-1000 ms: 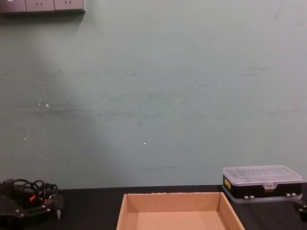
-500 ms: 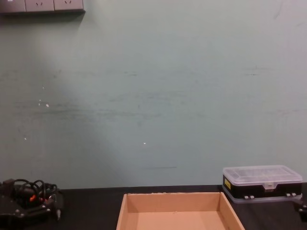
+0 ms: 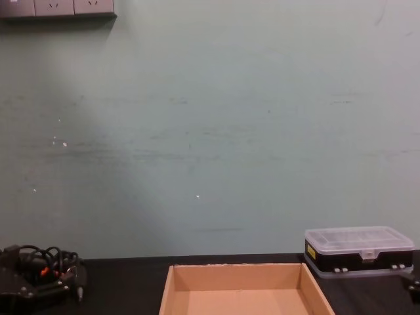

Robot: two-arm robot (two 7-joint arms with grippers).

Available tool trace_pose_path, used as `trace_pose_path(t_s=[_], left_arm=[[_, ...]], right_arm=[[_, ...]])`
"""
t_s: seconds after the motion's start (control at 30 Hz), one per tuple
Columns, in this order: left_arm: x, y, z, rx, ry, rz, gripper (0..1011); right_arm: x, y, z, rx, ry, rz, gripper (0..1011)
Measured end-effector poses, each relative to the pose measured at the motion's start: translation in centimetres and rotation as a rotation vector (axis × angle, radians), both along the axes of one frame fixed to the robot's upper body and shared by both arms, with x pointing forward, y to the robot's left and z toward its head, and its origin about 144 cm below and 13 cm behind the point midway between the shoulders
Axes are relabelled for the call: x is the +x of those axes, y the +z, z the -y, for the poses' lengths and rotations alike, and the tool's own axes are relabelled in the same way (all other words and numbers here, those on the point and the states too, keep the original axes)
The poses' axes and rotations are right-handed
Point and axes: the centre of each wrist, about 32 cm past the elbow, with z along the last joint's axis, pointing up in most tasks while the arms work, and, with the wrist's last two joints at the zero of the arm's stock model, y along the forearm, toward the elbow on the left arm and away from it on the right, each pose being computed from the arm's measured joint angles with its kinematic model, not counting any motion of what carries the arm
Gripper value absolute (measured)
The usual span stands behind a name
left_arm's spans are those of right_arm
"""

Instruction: Use one hand to pick up the angle iron from the table and place it into the box.

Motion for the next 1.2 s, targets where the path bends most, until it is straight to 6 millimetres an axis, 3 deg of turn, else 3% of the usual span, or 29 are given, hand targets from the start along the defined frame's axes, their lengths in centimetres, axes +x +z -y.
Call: trace_pose_path(t_s=[0.47,0.73,0.9,1.2], left_arm=[[0.0,0.0,0.0,0.0,0.0,0.0,1000],[0.0,0.0,0.0,0.0,0.0,0.0,1000],[0.0,0.0,0.0,0.0,0.0,0.0,1000],[0.0,0.0,0.0,0.0,0.0,0.0,1000]], right_arm=[[-0.5,1.5,0.9,0.003,0.06,0.011,1004],[-0.8,4.9,1.8,-0.042,0.189,0.005,1004],[-0.6,8.1,2.1,-0.1,0.281,-0.013,1004],[0.7,12.4,1.3,-0.275,0.506,-0.123,1004]])
